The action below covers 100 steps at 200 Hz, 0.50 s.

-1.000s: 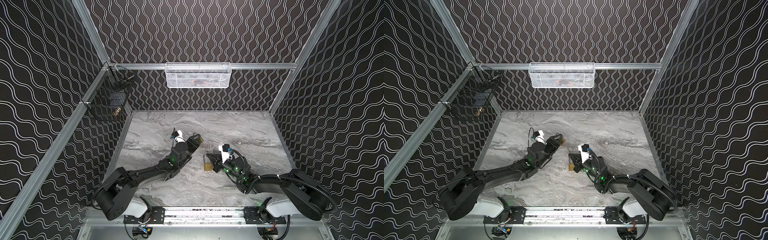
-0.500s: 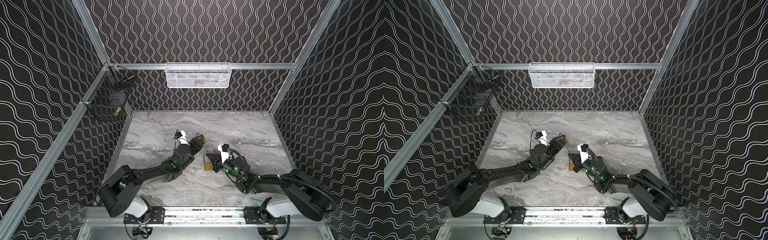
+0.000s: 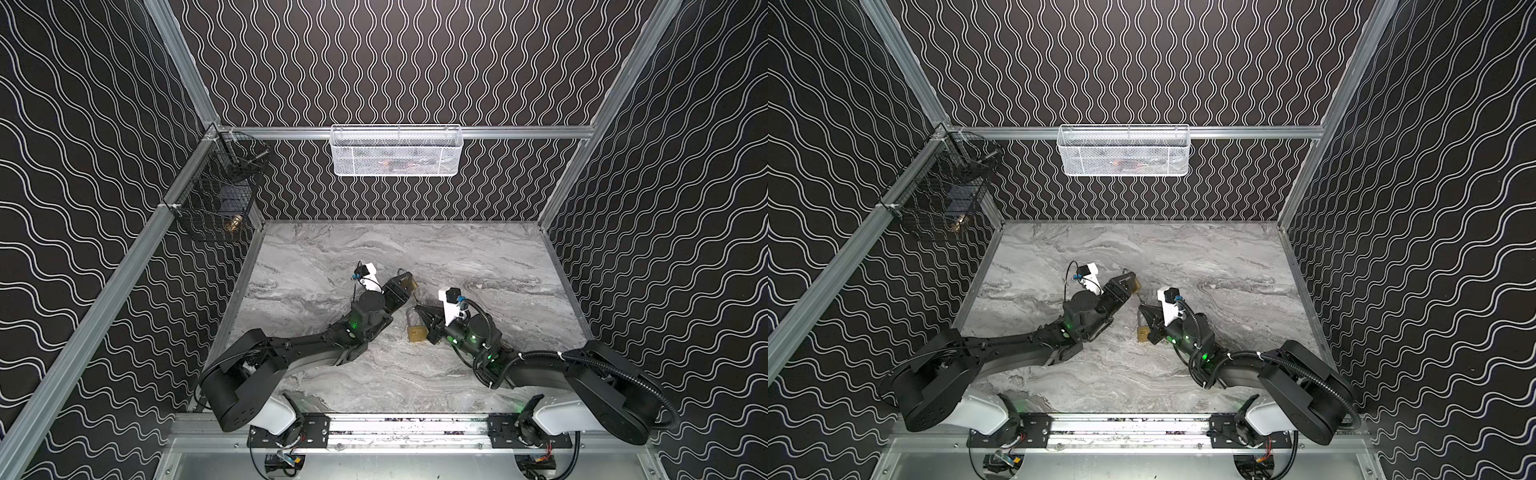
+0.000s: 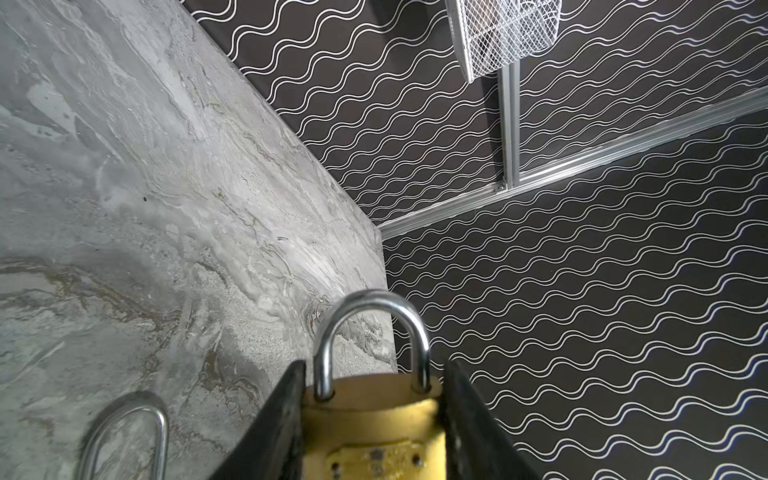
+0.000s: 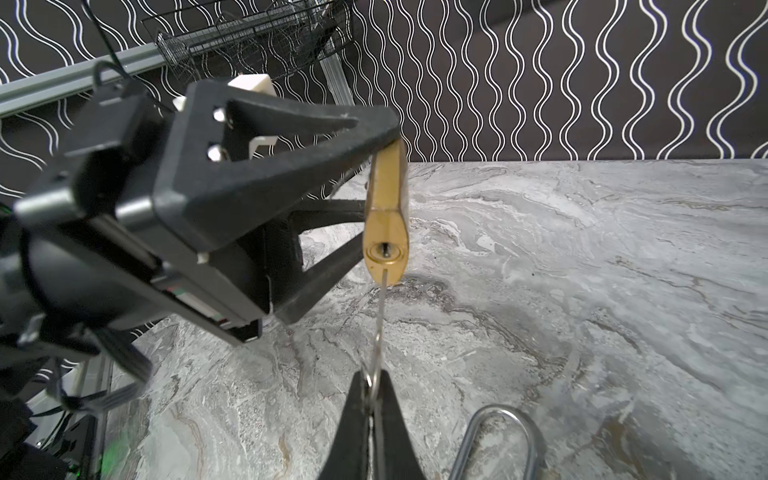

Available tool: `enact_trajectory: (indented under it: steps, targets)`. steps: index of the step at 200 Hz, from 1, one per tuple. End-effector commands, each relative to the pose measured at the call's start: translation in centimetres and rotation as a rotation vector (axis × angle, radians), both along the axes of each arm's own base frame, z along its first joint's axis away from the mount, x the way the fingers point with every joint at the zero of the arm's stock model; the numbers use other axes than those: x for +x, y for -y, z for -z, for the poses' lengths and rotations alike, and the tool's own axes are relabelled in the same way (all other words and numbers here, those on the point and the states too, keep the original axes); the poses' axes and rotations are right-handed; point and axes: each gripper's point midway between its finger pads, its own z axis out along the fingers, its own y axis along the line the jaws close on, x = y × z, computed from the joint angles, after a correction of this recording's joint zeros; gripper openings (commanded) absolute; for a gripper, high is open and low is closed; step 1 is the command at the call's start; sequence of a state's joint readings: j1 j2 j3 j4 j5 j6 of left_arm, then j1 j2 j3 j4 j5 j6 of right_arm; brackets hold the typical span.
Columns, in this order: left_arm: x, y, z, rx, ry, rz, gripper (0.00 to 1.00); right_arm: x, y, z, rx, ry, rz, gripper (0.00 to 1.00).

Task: Unlock with the key

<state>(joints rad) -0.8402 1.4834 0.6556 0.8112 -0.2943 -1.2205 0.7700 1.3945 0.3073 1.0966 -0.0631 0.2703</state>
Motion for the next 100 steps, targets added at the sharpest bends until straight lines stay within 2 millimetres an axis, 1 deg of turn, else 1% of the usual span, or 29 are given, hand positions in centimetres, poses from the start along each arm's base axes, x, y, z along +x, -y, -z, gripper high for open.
enact_trajectory:
  steps: [1, 58, 100]
  targets:
    - [0.05, -0.06, -1.73, -0.032, 0.058, -0.011, 0.33, 0.12, 0.29, -0.64, 0.012, 0.019, 0.017, 0.00]
    - [-0.03, -0.08, -1.49, -0.031, 0.054, -0.010, 0.33, 0.27, 0.39, -0.60, 0.011, 0.016, 0.022, 0.00]
    - [-0.03, 0.49, -1.30, -0.040, 0.051, 0.003, 0.33, 0.43, 0.41, -0.46, 0.013, 0.008, 0.022, 0.00]
